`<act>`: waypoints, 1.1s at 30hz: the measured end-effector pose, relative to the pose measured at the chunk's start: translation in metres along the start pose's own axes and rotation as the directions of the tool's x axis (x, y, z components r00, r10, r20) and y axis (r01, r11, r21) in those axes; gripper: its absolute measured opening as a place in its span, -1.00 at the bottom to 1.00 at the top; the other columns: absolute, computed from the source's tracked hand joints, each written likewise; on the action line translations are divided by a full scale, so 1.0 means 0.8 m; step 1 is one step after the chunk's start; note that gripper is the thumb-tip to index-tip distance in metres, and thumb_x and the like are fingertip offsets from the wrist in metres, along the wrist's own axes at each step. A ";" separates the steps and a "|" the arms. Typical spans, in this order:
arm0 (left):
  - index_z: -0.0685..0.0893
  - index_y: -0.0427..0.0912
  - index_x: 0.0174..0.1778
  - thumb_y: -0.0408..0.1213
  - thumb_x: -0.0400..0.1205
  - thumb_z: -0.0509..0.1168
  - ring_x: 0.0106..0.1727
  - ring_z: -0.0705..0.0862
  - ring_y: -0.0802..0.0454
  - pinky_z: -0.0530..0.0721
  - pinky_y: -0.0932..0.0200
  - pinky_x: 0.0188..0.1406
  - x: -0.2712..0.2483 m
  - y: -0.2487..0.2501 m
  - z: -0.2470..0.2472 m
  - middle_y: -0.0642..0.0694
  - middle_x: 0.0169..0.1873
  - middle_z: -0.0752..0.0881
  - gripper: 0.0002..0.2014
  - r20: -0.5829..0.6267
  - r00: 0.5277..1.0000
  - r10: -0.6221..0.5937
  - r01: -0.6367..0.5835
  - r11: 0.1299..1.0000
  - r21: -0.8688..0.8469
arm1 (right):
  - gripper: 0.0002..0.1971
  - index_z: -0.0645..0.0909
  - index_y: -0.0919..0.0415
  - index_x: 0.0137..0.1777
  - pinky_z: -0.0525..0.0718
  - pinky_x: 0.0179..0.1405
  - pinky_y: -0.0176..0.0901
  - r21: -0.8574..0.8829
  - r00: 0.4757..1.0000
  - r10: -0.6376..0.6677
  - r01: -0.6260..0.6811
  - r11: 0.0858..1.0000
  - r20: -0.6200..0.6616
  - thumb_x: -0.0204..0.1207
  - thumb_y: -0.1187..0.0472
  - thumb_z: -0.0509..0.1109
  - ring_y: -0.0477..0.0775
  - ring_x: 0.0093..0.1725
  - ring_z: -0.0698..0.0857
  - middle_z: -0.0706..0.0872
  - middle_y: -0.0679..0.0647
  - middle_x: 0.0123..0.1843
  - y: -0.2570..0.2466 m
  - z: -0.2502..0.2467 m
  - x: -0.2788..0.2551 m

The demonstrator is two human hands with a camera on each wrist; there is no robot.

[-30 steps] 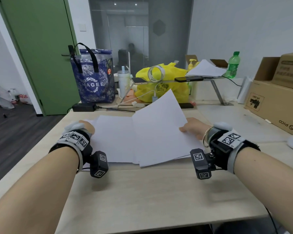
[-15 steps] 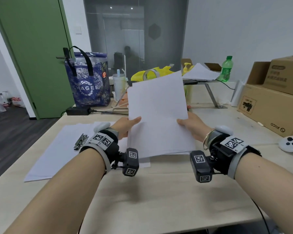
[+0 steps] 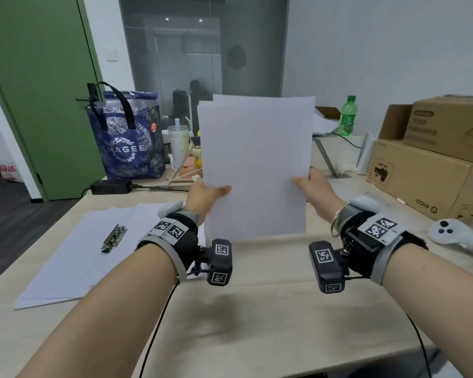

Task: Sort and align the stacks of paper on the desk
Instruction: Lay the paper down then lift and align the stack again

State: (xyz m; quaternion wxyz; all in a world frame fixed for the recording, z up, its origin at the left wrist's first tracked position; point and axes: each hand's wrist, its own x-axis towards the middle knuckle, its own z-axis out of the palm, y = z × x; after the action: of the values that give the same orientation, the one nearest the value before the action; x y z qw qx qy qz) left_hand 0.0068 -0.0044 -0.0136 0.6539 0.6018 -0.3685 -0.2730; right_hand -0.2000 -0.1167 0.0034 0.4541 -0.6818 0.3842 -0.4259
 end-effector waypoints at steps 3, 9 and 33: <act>0.72 -0.17 -0.10 -0.47 0.48 0.48 -0.11 0.73 -0.05 0.74 0.08 -0.04 -0.003 0.002 0.004 -0.01 -0.17 0.75 -0.84 0.012 0.999 0.041 -0.041 0.999 -0.025 | -0.64 0.53 0.26 0.35 0.68 0.25 0.08 0.063 0.996 -0.053 0.057 0.996 -0.067 0.54 0.27 0.33 0.16 0.21 0.71 0.71 0.14 0.25 -0.010 -0.006 0.006; 0.62 -0.26 0.28 -0.31 0.61 0.37 0.07 0.74 -0.09 0.71 -0.06 0.19 -0.011 0.000 0.023 -0.13 0.08 0.74 -0.68 -0.028 0.984 0.176 -0.176 0.984 0.021 | -0.61 0.47 0.28 0.38 0.66 0.26 0.02 0.122 0.987 -0.077 0.095 0.988 -0.143 0.56 0.29 0.35 0.12 0.21 0.68 0.67 0.17 0.30 -0.007 -0.011 -0.001; 0.40 -0.38 0.25 -0.36 0.75 0.02 0.30 0.55 -0.18 0.44 0.09 0.22 -0.002 0.035 0.058 -0.29 0.28 0.57 -0.78 -0.255 0.933 0.256 -0.192 0.949 0.249 | -0.72 0.51 0.26 0.29 0.65 0.22 0.02 0.229 0.977 -0.129 0.166 0.959 -0.169 0.60 0.29 0.30 0.09 0.11 0.68 0.69 0.13 0.18 -0.049 -0.007 0.011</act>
State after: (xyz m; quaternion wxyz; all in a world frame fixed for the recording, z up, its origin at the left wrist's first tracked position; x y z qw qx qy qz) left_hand -0.0342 -0.0268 0.0139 0.6563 0.6570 -0.3653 -0.0646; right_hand -0.1969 -0.1148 0.0440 0.4700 -0.6135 0.3108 -0.5532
